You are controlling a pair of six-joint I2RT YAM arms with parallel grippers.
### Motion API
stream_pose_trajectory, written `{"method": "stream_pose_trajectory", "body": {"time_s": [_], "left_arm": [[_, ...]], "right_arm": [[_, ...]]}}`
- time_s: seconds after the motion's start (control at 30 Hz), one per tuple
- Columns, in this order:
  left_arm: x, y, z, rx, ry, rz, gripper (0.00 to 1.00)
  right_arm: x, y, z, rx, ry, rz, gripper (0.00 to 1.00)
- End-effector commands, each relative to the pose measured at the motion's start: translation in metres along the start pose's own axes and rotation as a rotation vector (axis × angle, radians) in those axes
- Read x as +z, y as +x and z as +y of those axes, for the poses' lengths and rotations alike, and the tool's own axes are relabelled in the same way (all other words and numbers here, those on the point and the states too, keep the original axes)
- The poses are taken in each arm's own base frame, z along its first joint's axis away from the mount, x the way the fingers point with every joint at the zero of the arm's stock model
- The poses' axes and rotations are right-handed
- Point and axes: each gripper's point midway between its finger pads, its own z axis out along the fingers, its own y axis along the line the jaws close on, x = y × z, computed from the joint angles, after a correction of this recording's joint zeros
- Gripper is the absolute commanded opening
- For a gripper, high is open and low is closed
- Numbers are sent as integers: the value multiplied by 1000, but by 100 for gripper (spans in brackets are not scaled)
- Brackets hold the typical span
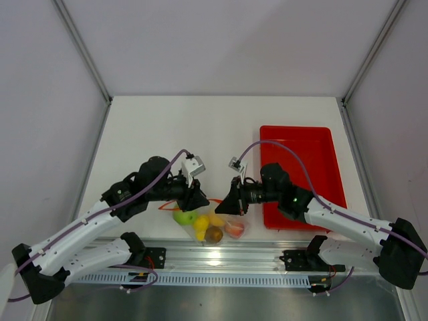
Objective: Place the food in the zip-top bag and seal the zipper
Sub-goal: Zip the zipper food storage bag at the center of the board.
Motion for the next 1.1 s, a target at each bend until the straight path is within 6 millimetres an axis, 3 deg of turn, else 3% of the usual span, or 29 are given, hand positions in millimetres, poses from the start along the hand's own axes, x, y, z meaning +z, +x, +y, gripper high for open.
{"method": "stream_pose_trajectory", "body": {"time_s": [0.0,0.13,0.43,0.67,0.9,1.07], "left_arm": [[2,-1,-2,31,24,-10,33],[3,3,1,14,13,3,30],[4,6,5,-10,-13,28,1],[-4,6,1,-30,-12,33,1],[-17,3,-6,-46,-13,28,0],[-25,5,-11,-63,-6,33,1]], "right_arm": [[-2,-28,27,-69,-76,-67,0],[-1,-28,27,-69,-80,-66,0],[-1,-25,24,-67,-68,-63,0],[-5,-27,13,-60,-7,-90,0],[-27,-44,-6,-39,120,-206,0],[-36,-42,-18,-15,171,-219,0]]}}
